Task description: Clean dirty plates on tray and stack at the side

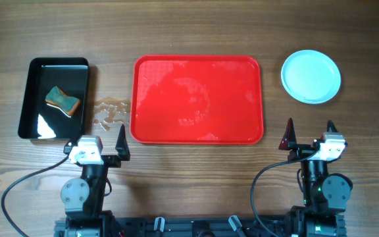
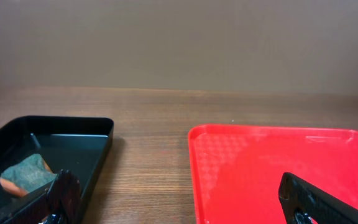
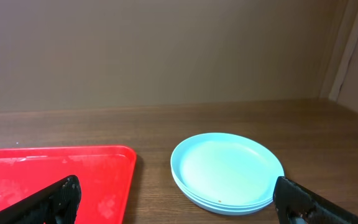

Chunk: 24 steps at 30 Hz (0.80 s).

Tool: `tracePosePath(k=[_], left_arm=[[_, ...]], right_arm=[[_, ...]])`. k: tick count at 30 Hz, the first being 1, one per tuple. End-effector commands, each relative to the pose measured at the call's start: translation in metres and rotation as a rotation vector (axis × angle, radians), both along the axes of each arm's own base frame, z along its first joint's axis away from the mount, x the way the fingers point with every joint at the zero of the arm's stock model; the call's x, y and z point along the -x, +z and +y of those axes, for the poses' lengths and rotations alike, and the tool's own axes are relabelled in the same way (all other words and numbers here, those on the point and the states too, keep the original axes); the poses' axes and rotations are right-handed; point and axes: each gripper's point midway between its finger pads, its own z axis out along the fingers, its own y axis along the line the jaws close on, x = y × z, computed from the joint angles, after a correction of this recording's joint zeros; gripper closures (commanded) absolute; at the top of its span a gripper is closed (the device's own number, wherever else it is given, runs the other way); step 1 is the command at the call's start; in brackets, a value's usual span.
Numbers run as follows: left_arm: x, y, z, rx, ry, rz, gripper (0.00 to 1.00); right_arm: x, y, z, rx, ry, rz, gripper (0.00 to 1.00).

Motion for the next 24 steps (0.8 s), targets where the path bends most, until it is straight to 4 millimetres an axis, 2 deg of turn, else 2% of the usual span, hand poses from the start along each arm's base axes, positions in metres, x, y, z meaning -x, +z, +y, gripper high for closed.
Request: tracePosePath(k=[1, 24], left_arm=[[0.0, -0.003, 0.002, -0.05, 0.007, 0.002, 0.0], [0.0, -0.003, 0.014, -0.054, 0.079, 0.007, 0.0]], right_arm=[[0.001, 0.003, -0.001, -0.008, -0.005, -0.015, 0.0], [0.001, 0.002, -0.001, -0.008, -0.005, -0.011, 0.0]])
